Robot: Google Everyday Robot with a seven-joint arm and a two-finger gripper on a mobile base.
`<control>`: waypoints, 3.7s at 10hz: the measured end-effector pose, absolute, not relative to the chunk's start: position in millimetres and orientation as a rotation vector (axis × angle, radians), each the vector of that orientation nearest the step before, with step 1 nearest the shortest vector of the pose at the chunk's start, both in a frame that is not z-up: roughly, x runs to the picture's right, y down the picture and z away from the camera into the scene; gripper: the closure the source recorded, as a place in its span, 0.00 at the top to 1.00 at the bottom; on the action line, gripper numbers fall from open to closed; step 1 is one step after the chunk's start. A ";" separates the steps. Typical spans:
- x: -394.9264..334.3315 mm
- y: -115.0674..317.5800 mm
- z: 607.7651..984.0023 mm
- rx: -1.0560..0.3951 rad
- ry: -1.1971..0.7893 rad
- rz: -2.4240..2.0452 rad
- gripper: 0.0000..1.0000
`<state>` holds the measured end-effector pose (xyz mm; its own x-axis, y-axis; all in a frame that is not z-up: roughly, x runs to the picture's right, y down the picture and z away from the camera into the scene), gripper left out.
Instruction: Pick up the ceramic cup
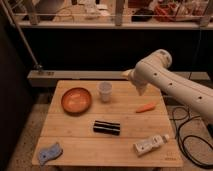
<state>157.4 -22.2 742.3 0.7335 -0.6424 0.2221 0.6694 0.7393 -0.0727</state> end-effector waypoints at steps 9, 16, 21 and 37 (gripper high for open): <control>120.2 -23.3 765.9 -0.146 -0.273 -0.860 0.80; 102.8 -18.0 788.1 -0.168 -0.331 -0.919 0.80; 88.8 -10.2 810.9 -0.187 -0.381 -0.937 0.80; 69.2 32.7 877.9 -0.239 -0.493 -0.946 0.80</control>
<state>69.2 32.7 877.9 0.4857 -0.7150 0.5029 0.8215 0.5699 0.0170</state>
